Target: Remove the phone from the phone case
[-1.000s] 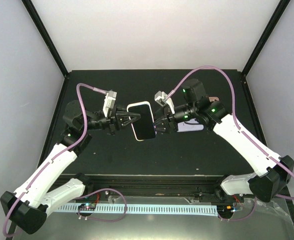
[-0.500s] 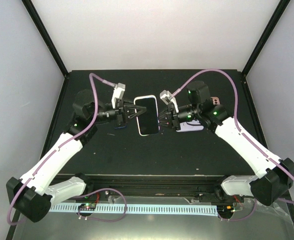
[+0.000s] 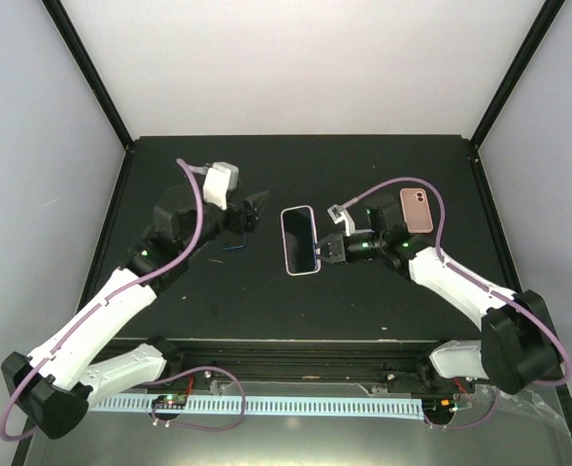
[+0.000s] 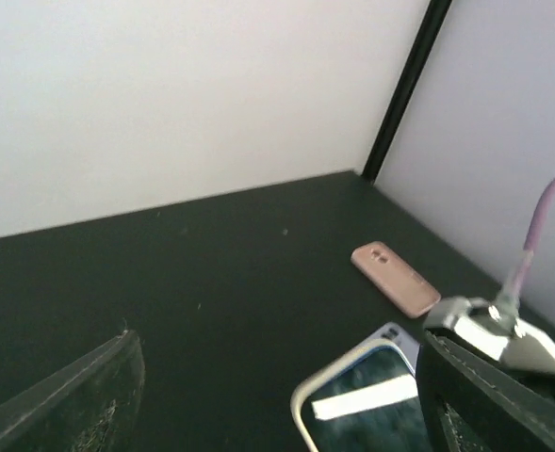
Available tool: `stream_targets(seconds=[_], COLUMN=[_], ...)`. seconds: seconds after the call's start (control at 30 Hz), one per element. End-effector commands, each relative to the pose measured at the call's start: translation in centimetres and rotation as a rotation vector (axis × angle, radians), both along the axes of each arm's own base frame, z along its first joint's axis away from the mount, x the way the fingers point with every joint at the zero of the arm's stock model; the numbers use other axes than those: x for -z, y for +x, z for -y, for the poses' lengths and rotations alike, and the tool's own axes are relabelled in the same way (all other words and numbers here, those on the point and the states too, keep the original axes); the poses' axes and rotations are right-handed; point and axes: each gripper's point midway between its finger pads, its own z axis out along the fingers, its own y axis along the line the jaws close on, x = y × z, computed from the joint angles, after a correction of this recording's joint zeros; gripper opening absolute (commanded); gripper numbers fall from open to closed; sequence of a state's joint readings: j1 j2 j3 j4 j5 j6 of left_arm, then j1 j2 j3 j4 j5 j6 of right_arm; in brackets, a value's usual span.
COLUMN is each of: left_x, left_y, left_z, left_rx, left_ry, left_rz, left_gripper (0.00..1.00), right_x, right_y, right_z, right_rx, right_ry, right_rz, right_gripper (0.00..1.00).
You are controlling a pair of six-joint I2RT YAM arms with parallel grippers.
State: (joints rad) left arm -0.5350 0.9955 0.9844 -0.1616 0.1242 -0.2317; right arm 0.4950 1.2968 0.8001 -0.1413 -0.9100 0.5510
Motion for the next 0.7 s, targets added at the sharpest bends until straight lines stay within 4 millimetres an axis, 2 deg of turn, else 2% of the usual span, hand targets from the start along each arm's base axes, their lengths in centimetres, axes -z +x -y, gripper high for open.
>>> stream_targets(seconds=[0.0,0.17,0.33,0.37,0.43,0.47,0.67], left_x=[5.6,10.2,13.5,13.7,15.8,16.3,19.2], left_y=[-0.4,-3.1,-5.0,-5.2,-5.5,-5.6,-5.5], left_z=[0.3,5.5,9.5,9.8,11.0,11.4,12.1], left_rx=[-0.094,-0.008,0.084,0.096,0.134,0.143,0.142], left_ry=[0.201,0.376,0.542,0.556,0.635,0.66,0.765], left_rz=[-0.051,-0.075,-0.068,-0.065,-0.084,-0.088,-0.132], left_gripper=[0.78,0.74,0.73,0.73,0.74,0.74,0.75], right_x=[2.2,6.3,8.6,9.2,10.3,10.7,12.2], right_y=[3.4,4.9,5.4,5.5,5.5,5.6,5.9], right_z=[0.5,1.2,1.2,1.2,1.3,1.4,1.4], right_rx=[0.199,0.3,0.324,0.326,0.331,0.334,0.34], right_ry=[-0.061,-0.18,-0.239,-0.252,-0.279,-0.286,-0.312], right_rz=[-0.075,-0.194,-0.282,-0.299,-0.323,-0.327,-0.364], right_gripper=[0.01,0.01,0.01,0.01,0.01,0.01,0.01])
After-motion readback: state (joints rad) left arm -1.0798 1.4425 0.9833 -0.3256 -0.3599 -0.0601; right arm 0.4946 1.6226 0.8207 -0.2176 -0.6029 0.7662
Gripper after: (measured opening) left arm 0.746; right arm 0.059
